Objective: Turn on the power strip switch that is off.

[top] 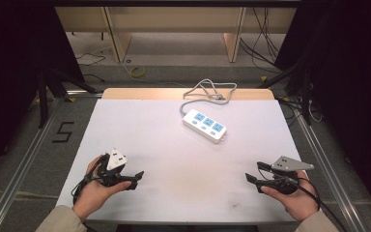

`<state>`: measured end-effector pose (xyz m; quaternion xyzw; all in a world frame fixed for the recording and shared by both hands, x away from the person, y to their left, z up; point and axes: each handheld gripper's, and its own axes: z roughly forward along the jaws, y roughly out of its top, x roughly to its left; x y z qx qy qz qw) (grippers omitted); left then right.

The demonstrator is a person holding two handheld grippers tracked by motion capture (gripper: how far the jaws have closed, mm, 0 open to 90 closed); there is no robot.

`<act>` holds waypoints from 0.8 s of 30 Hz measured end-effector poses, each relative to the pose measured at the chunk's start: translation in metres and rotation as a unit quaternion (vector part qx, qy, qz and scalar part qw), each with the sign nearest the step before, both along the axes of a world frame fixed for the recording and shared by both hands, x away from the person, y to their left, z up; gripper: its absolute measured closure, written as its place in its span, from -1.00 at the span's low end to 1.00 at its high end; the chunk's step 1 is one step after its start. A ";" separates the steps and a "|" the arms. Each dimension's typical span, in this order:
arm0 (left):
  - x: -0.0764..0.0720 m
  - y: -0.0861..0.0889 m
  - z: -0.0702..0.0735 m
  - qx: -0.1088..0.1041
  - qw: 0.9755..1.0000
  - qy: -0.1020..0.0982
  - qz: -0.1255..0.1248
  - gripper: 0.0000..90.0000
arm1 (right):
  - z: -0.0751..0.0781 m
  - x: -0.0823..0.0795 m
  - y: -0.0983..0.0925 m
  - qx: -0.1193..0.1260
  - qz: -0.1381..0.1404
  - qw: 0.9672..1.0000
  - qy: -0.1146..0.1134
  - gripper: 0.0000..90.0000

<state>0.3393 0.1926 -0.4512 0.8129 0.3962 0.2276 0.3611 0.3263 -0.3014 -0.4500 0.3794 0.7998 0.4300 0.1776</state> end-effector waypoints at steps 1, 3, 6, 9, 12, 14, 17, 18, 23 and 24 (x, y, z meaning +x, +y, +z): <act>0.000 0.000 0.000 0.002 1.000 0.000 0.000 -0.67 | 0.000 0.000 0.001 -0.014 0.003 1.000 0.001 -0.12; 0.000 0.000 0.000 0.005 1.000 -0.002 0.002 -0.67 | 0.000 0.000 0.001 -0.020 0.005 1.000 0.000 -0.10; 0.000 0.002 0.000 0.008 1.000 -0.001 0.005 -0.67 | 0.002 -0.001 0.003 -0.023 0.003 1.000 -0.003 -0.02; 0.001 0.002 0.000 0.008 1.000 -0.003 0.007 -0.66 | 0.005 -0.001 0.004 -0.024 0.003 1.000 -0.008 0.12; 0.001 0.001 0.000 0.009 1.000 -0.001 0.007 -0.66 | 0.007 -0.001 0.005 -0.029 0.000 1.000 -0.010 0.46; 0.001 0.001 0.000 0.009 1.000 -0.003 0.007 -0.66 | 0.009 -0.001 0.005 -0.035 -0.008 0.999 -0.014 0.66; 0.001 0.001 0.000 0.008 1.000 -0.003 0.007 -0.66 | 0.011 -0.001 0.004 -0.042 -0.014 0.999 -0.021 0.93; 0.001 0.001 0.000 0.007 1.000 -0.003 0.007 -0.66 | 0.012 -0.001 0.004 -0.047 -0.016 0.999 -0.022 0.99; 0.001 0.000 0.001 0.008 1.000 -0.005 0.006 -0.66 | 0.015 0.000 0.004 -0.052 -0.021 0.998 -0.019 1.00; 0.001 0.000 0.001 0.008 1.000 -0.005 0.006 -0.66 | 0.015 0.000 0.004 -0.053 -0.022 0.998 -0.017 1.00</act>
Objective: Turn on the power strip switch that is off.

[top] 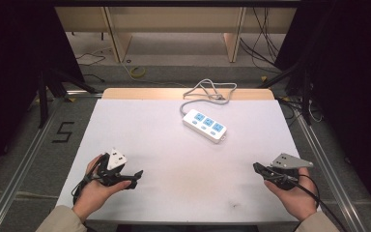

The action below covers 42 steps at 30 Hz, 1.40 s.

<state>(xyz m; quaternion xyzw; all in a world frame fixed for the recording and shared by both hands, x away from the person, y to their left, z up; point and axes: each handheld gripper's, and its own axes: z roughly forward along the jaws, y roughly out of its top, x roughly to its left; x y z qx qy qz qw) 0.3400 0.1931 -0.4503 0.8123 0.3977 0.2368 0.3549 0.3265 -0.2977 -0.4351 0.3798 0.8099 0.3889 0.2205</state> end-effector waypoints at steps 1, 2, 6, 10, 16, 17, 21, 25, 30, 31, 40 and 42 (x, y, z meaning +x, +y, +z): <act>0.000 0.000 0.000 0.000 1.000 0.000 0.000 -0.66 | 0.000 0.000 0.000 0.001 0.000 1.000 0.001 1.00; 0.000 0.000 0.000 0.000 1.000 0.000 0.000 -0.66 | 0.000 0.001 0.000 0.001 0.000 1.000 0.002 1.00; 0.001 0.002 0.000 -0.001 1.000 -0.003 0.004 -0.66 | 0.000 0.003 0.001 0.000 -0.001 1.000 0.007 1.00; 0.002 0.001 0.000 0.000 1.000 -0.002 0.003 -0.66 | 0.001 0.004 0.001 0.001 -0.002 1.000 0.011 1.00; 0.002 0.002 0.000 -0.002 1.000 -0.003 0.006 -0.66 | 0.002 0.007 0.002 0.003 0.000 1.000 0.014 1.00; 0.002 0.002 0.000 -0.003 1.000 -0.003 0.006 -0.66 | 0.002 0.007 0.002 0.003 0.000 1.000 0.014 1.00; 0.003 0.001 -0.001 -0.002 1.000 -0.001 0.001 -0.66 | 0.002 0.009 0.004 0.004 -0.001 1.000 0.015 1.00; 0.004 0.001 -0.001 -0.007 1.000 -0.001 0.003 -0.66 | 0.000 0.012 0.005 0.005 -0.001 1.000 0.021 1.00; 0.004 0.002 -0.001 -0.005 1.000 -0.003 0.006 -0.66 | 0.000 0.012 0.006 0.006 0.002 1.000 0.026 1.00; 0.003 0.002 0.000 -0.004 1.000 -0.002 0.005 -0.66 | 0.000 0.012 0.006 0.007 0.003 1.000 0.023 1.00; 0.002 0.000 0.001 -0.004 1.000 -0.006 0.002 -0.66 | 0.003 0.015 0.007 0.010 0.000 1.000 0.020 1.00; 0.002 -0.001 0.000 -0.003 1.000 -0.006 0.001 -0.66 | 0.004 0.017 0.009 0.010 0.001 1.000 0.020 1.00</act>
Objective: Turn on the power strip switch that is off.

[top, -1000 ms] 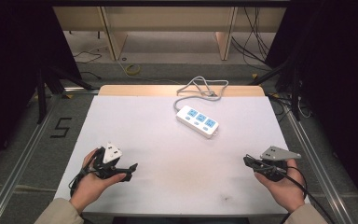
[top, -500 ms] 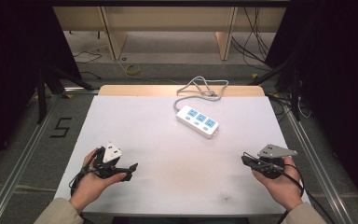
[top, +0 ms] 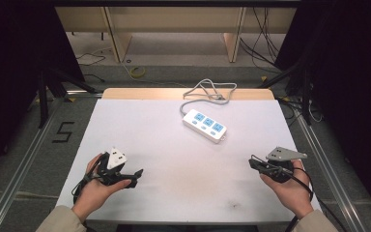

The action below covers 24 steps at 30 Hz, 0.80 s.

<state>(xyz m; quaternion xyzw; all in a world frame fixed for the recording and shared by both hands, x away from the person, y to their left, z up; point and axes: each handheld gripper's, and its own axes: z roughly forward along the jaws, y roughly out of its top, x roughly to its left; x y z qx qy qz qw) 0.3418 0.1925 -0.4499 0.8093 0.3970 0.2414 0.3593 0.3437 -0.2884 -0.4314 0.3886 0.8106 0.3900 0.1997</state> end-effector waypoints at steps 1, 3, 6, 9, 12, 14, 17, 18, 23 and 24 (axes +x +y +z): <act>0.000 0.000 0.000 0.000 1.000 0.000 0.000 -0.66 | 0.000 0.001 0.001 -0.001 0.002 1.000 -0.001 1.00; 0.000 0.000 0.000 0.000 1.000 0.000 0.000 -0.66 | 0.001 0.003 0.003 0.001 0.003 1.000 -0.002 1.00; 0.000 0.000 0.000 0.000 1.000 0.002 0.000 -0.66 | 0.001 0.005 0.005 0.002 0.005 1.000 -0.002 1.00; 0.000 0.000 0.000 -0.001 1.000 0.001 0.001 -0.66 | 0.002 0.008 0.007 0.003 0.006 1.000 -0.002 1.00; 0.000 -0.001 -0.001 -0.001 1.000 0.003 0.000 -0.66 | 0.004 0.012 0.009 0.003 0.006 1.000 -0.003 1.00; 0.000 -0.001 -0.001 0.002 1.000 0.004 -0.002 -0.66 | 0.005 0.014 0.010 0.002 0.006 1.000 -0.002 1.00; 0.000 -0.001 -0.001 -0.002 1.000 0.003 0.000 -0.66 | 0.004 0.018 0.012 0.000 0.005 1.000 -0.002 1.00; 0.000 -0.001 -0.001 -0.002 1.000 0.003 0.001 -0.66 | 0.004 0.019 0.013 0.000 0.005 1.000 0.000 1.00; 0.000 -0.001 -0.001 -0.001 1.000 0.003 -0.001 -0.66 | 0.006 0.025 0.016 -0.003 0.006 1.000 -0.002 1.00; 0.000 -0.001 -0.001 -0.001 1.000 0.003 -0.001 -0.66 | 0.006 0.027 0.016 -0.004 0.005 1.000 -0.002 1.00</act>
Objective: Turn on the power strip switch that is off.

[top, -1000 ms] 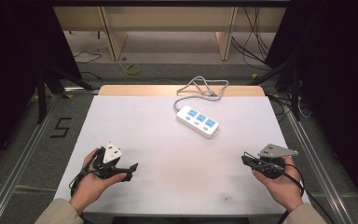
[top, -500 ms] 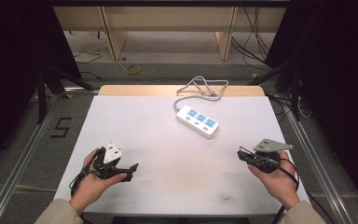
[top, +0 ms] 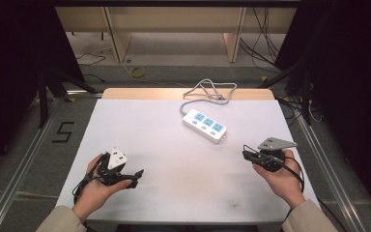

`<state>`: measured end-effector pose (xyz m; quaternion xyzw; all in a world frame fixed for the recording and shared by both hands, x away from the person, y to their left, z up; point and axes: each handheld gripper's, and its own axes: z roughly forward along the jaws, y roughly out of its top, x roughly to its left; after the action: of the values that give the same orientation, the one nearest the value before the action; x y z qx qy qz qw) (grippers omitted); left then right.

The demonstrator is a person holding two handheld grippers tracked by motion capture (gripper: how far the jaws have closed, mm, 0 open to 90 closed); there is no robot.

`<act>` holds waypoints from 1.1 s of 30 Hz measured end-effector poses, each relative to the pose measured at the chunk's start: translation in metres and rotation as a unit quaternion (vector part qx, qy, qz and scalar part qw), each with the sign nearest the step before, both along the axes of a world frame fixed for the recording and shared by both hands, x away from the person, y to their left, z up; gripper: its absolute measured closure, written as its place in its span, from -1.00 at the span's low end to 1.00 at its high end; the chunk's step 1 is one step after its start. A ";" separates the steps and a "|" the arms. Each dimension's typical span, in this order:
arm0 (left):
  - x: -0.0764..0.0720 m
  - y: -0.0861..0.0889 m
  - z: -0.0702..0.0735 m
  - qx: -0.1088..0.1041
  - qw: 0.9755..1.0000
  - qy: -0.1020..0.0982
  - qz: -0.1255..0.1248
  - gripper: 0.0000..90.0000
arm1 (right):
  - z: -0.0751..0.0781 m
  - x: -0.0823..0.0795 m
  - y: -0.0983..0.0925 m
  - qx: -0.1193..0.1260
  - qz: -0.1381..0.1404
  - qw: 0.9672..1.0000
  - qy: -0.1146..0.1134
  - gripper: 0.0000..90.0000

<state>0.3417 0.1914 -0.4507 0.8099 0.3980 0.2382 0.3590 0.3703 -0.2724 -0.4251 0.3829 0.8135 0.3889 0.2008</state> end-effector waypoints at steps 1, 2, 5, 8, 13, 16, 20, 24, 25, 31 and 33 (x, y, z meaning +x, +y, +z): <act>0.000 0.000 0.000 0.000 1.000 0.000 0.000 -0.66 | 0.000 0.001 0.001 0.001 -0.001 1.000 0.000 1.00; 0.000 0.000 0.000 0.001 1.000 0.001 -0.001 -0.66 | 0.001 0.004 0.002 -0.001 0.000 1.000 -0.001 1.00; 0.000 0.001 0.000 0.002 1.000 0.002 -0.001 -0.66 | 0.002 0.007 0.004 0.000 0.001 1.000 -0.001 1.00; -0.001 0.000 0.000 0.001 1.000 0.003 -0.001 -0.66 | 0.004 0.012 0.007 -0.003 0.003 1.000 -0.001 1.00; -0.001 0.000 -0.001 0.001 1.000 0.004 -0.002 -0.66 | 0.005 0.021 0.015 -0.005 0.006 1.000 -0.002 1.00; -0.002 0.001 -0.001 0.000 1.000 0.004 -0.001 -0.66 | 0.006 0.027 0.019 -0.006 0.006 1.000 -0.002 1.00; -0.002 0.001 -0.001 0.002 1.000 0.004 -0.002 -0.66 | 0.007 0.034 0.025 -0.010 0.008 1.000 -0.005 1.00; -0.002 0.001 -0.001 0.001 1.000 0.006 -0.001 -0.66 | 0.009 0.039 0.029 -0.012 0.011 1.000 -0.007 1.00; -0.002 0.001 -0.001 0.002 1.000 0.006 -0.001 -0.66 | 0.008 0.041 0.031 -0.013 0.012 1.000 -0.006 1.00; 0.000 0.003 -0.002 0.000 1.000 0.009 0.002 -0.66 | 0.006 0.044 0.037 -0.013 0.015 1.000 -0.001 1.00; 0.000 0.002 -0.002 0.001 1.000 0.009 -0.001 -0.66 | 0.007 0.046 0.039 -0.013 0.016 1.000 -0.001 1.00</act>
<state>0.3417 0.1930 -0.4527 0.8127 0.4004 0.2312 0.3547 0.4168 -0.2335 -0.4185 0.3669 0.8242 0.3816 0.2011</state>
